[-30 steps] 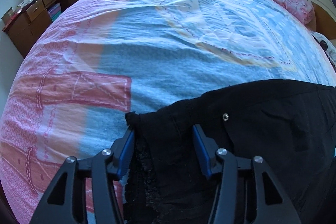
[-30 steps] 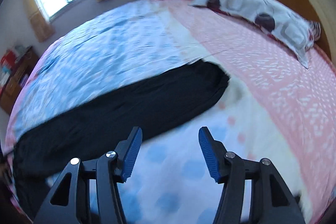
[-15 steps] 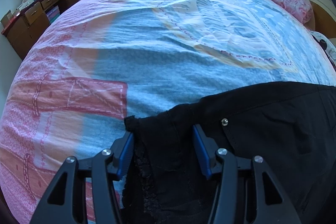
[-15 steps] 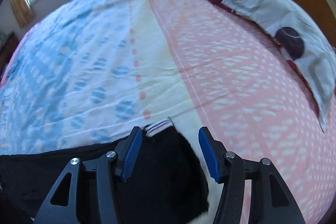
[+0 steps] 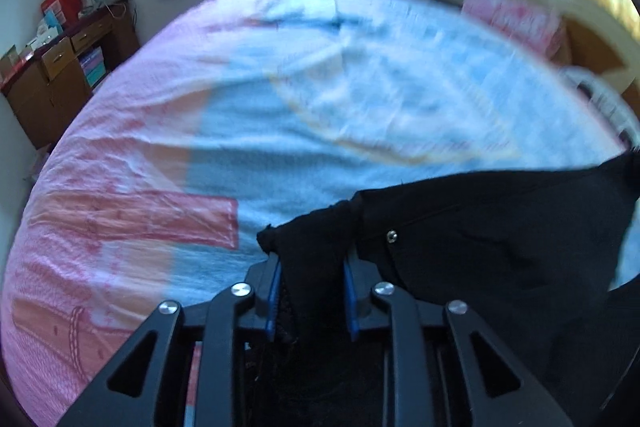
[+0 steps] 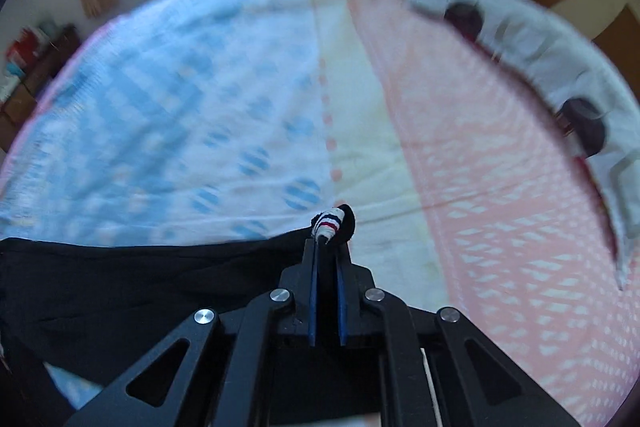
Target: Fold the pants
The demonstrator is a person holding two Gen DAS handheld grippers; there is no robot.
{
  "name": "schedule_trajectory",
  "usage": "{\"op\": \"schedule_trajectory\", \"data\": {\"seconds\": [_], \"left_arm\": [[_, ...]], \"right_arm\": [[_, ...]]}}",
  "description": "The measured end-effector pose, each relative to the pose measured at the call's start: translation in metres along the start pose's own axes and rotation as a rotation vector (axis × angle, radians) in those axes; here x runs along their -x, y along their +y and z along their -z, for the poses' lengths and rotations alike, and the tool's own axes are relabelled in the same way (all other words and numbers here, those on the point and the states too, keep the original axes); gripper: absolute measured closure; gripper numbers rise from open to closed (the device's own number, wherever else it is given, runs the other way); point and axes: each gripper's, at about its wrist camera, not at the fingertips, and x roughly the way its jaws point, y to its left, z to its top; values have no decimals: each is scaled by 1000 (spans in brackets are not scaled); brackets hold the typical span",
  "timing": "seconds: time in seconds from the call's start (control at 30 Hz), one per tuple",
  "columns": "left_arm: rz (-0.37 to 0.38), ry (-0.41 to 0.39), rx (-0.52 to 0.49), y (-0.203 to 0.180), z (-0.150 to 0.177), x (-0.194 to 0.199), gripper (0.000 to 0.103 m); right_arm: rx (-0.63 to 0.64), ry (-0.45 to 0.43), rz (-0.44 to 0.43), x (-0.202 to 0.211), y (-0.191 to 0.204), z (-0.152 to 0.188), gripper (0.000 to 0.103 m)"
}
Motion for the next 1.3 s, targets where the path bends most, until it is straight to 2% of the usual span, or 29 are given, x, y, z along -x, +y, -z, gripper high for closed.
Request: {"op": "schedule_trajectory", "data": {"seconds": [0.1,0.2,0.3,0.4,0.5,0.6,0.67,0.7,0.8,0.87,0.93,0.97,1.03,1.1,1.2,1.3], "left_arm": [[52,-103,18,5,9,43,77],[86,-178,42,10,27,77,77],[120,-240,54,15,54,103,77],[141,-277,42,17,88,123,77],[180,-316,17,17,126,141,77],[186,-288,7,18,156,139,78],[181,-253,-3,18,176,133,78],[175,-244,-12,15,184,132,77],[169,-224,-10,13,203,131,69],[163,-237,-12,14,214,137,67],[174,-242,-8,14,222,141,65],[171,-240,-5,15,225,141,65],[171,-233,4,17,229,139,64],[169,-234,17,18,228,138,59],[138,-249,-9,12,225,139,52],[124,-260,-31,9,221,141,51]], "right_arm": [[-13,-101,-32,53,-8,13,96],[-15,-194,-66,107,-21,40,96],[-11,-282,-114,155,-35,83,96],[-16,-311,-136,180,-50,129,96],[-18,-313,-164,197,-60,177,96],[-32,-253,-182,200,-65,220,95],[-42,-201,-162,194,-67,243,95],[-70,-153,-171,190,-69,255,90],[-63,-114,-86,194,-63,275,78],[-73,-116,-59,206,-60,281,70],[-68,-133,3,223,-51,285,64],[-67,-146,28,231,-45,285,63],[-59,-174,21,249,-24,283,63],[9,-184,1,256,17,276,62],[185,-177,-73,246,106,272,50],[424,-131,-145,211,212,283,48]]}}
